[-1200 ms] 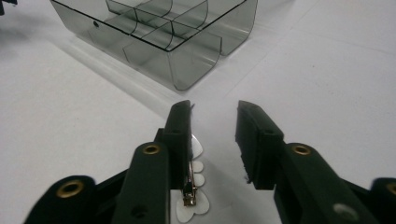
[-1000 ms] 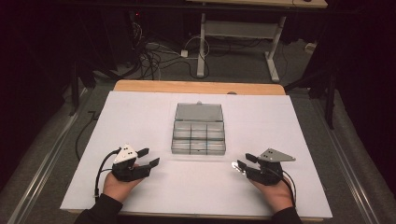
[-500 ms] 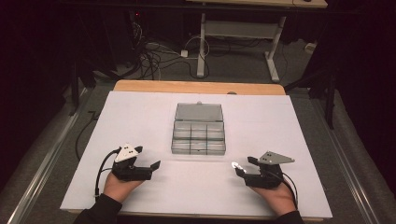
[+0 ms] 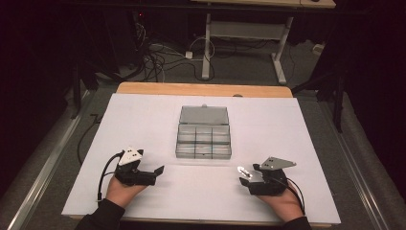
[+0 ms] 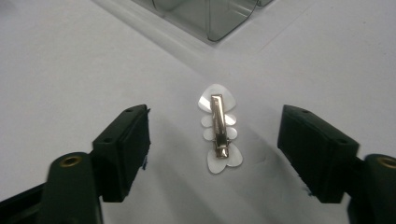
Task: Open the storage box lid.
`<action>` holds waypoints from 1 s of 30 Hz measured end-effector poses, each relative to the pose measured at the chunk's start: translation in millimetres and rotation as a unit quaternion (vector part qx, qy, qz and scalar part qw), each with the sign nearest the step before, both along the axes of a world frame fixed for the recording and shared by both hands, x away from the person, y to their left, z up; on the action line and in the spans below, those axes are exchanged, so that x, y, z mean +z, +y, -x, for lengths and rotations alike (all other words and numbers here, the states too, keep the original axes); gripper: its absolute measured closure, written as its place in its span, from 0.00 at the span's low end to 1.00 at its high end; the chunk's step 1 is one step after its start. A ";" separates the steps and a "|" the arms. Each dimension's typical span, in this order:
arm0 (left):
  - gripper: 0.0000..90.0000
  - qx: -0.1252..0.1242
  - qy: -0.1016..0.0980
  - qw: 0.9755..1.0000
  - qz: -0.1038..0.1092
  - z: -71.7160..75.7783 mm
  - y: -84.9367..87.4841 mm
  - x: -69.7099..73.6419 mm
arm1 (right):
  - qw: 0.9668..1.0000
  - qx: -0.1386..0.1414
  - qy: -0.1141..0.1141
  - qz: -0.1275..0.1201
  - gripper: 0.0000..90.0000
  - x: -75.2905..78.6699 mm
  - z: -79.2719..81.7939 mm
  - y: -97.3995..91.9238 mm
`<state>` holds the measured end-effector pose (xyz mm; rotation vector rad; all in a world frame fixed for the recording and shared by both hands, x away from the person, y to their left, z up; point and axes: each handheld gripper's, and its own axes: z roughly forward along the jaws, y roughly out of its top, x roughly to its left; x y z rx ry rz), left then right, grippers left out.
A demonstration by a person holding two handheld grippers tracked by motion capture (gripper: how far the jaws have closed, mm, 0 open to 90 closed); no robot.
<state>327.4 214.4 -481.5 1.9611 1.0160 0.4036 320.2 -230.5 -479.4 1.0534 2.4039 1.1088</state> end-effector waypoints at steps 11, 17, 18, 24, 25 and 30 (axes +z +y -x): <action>0.00 -0.003 0.001 1.000 0.002 -0.1 -1.4 -0.4 | 1.000 0.006 -0.007 0.012 0.59 0.1 1.9 -2.4; 0.00 -0.005 0.003 1.000 0.001 -0.4 -2.2 -0.9 | 1.000 0.008 -0.008 0.012 0.71 0.2 1.9 -3.3; 0.00 -0.006 0.004 1.000 0.001 -0.4 -2.3 -1.0 | 1.000 0.008 -0.008 0.013 0.73 0.2 1.8 -3.4; 0.00 -0.005 0.004 1.000 0.002 -0.6 -2.1 -1.1 | 1.000 0.010 -0.012 0.015 0.84 0.4 0.8 -3.7; 0.00 -0.005 0.004 1.000 0.002 -0.7 -2.2 -1.2 | 1.000 0.011 -0.012 0.016 0.86 0.3 0.5 -3.5; 0.00 -0.006 0.004 1.000 0.003 -0.6 -2.2 -1.0 | 1.000 0.011 -0.014 0.022 0.91 0.3 -0.8 -1.8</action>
